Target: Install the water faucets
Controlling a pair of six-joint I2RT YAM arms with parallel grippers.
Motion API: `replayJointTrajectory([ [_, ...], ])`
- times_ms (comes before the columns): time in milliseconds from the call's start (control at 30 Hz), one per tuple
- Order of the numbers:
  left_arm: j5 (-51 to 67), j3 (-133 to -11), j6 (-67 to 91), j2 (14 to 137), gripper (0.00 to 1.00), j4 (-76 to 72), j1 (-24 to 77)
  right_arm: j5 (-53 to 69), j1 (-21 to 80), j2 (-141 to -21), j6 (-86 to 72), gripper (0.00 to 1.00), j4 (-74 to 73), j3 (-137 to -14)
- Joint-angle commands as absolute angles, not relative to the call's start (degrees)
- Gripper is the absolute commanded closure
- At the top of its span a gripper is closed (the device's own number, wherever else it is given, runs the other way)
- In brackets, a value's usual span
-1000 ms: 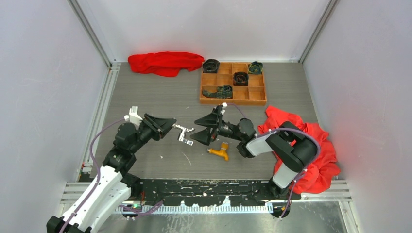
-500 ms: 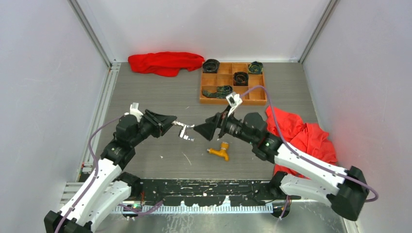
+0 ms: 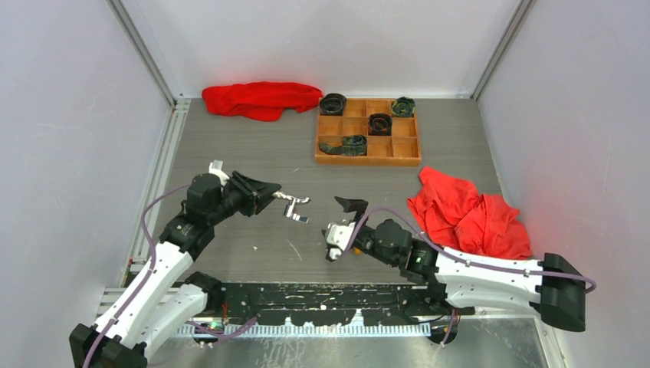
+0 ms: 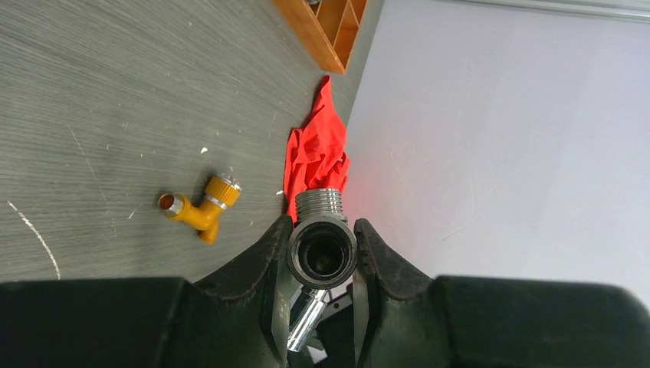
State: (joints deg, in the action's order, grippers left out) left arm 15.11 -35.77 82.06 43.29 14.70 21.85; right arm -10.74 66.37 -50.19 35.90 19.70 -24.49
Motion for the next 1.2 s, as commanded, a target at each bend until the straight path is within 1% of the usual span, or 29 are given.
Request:
replayJointTrajectory([
  [0,17.06,-38.56,81.99,43.06,1.00,11.53,21.88,-16.09,68.77,-52.95,55.06,0.00,33.88,-23.19],
  [233,17.62,-39.02,81.57,43.50,1.00,12.06,21.88,-21.02,73.03,-64.58,72.69,0.00,53.22,-20.53],
  [367,17.86,-38.98,81.55,43.51,1.00,12.13,21.89,-21.37,73.96,-70.27,78.03,0.00,61.31,-21.07],
  [567,18.05,-38.94,81.47,43.33,1.00,12.12,21.93,-19.91,74.57,-74.84,78.06,0.00,61.43,-24.70],
  [667,18.37,-38.85,81.53,43.42,1.00,12.05,21.89,-20.65,74.59,-78.44,80.01,0.01,64.77,-25.80],
  [833,18.79,-38.93,81.56,43.51,1.00,11.87,21.93,-22.34,74.67,-82.96,80.54,0.10,66.69,-28.58],
  [1000,19.05,-38.77,81.46,43.34,1.00,11.87,21.94,-24.36,74.69,-85.04,78.29,0.31,67.61,-30.00],
  [1133,19.29,-38.66,81.24,43.33,1.00,11.86,21.90,-25.11,74.69,-83.98,73.99,0.51,65.55,-30.65],
  [1167,19.29,-38.67,81.14,43.37,1.00,11.80,21.90,-25.32,74.71,-82.96,71.34,0.52,63.08,-31.37],
])
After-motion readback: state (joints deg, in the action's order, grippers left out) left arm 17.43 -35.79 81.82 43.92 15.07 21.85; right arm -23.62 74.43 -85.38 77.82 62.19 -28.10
